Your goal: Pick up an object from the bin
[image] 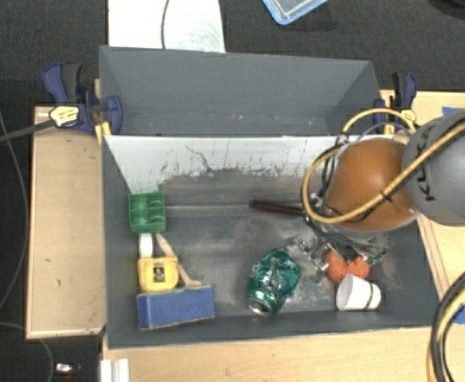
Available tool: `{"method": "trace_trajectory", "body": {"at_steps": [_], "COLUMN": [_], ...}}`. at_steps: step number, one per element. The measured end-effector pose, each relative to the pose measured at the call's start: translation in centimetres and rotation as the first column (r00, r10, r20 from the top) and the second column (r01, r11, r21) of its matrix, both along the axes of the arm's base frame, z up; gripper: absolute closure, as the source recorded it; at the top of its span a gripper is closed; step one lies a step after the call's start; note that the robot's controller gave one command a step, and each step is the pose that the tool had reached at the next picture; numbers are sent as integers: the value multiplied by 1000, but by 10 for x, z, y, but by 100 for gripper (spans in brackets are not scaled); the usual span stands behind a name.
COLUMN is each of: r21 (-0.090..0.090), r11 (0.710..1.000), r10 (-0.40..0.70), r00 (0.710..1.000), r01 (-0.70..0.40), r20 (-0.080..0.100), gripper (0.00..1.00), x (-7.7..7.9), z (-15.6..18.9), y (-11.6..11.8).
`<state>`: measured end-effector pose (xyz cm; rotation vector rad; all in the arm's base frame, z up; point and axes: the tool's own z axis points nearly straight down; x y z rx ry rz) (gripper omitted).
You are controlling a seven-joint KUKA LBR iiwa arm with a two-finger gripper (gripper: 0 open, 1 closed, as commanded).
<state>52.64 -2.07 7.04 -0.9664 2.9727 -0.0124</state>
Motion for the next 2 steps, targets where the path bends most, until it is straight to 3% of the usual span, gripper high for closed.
{"method": "trace_trajectory", "body": {"at_steps": [2], "r21": [1], "r11": [1000], "r10": [-2], "r00": [1000], "r01": [2], "r20": [1], "gripper": [100], "x": [0], "z": [19], "y": [0]}}
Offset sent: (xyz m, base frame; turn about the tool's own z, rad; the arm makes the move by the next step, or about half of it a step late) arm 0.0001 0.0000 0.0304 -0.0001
